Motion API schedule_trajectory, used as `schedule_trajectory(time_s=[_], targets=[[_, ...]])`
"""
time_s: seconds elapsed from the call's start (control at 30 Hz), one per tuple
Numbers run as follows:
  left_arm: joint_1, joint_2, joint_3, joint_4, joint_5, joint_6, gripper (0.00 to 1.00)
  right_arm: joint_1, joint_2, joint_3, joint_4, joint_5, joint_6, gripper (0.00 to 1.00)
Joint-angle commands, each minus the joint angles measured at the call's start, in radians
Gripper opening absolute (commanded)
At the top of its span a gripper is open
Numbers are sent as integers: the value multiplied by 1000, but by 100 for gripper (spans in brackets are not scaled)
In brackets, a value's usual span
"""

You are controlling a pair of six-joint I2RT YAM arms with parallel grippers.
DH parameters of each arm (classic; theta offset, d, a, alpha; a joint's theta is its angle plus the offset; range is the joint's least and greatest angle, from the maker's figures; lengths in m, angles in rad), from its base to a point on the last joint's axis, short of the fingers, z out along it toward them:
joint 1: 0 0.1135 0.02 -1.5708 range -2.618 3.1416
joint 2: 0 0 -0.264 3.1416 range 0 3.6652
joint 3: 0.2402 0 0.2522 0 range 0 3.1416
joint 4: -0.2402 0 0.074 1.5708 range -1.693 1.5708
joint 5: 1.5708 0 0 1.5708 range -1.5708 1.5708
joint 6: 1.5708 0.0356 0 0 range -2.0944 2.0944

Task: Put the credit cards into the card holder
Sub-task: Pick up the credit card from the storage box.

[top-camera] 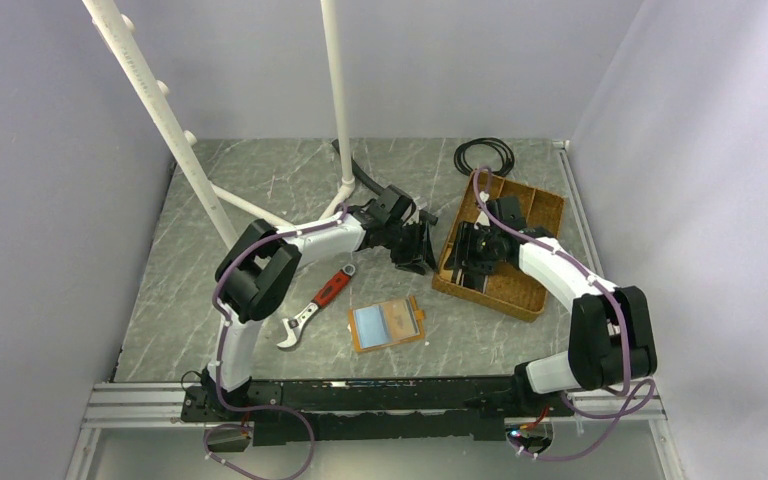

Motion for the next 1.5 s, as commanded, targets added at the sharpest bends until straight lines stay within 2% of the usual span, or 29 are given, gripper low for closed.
schedule_trajectory(time_s=[0.0, 0.23, 0.47, 1.47], targets=[[-4, -71, -15, 26, 5, 3, 46, 8, -29, 27, 50, 3, 9, 52], [-4, -74, -22, 30, 10, 1, 46, 9, -41, 41, 20, 21, 3, 53], [-4, -78, -29, 35, 10, -1, 46, 31, -23, 50, 18, 34, -3, 60], [-4, -86, -52, 49, 22, -7, 46, 55, 28, 97, 49, 96, -7, 65]])
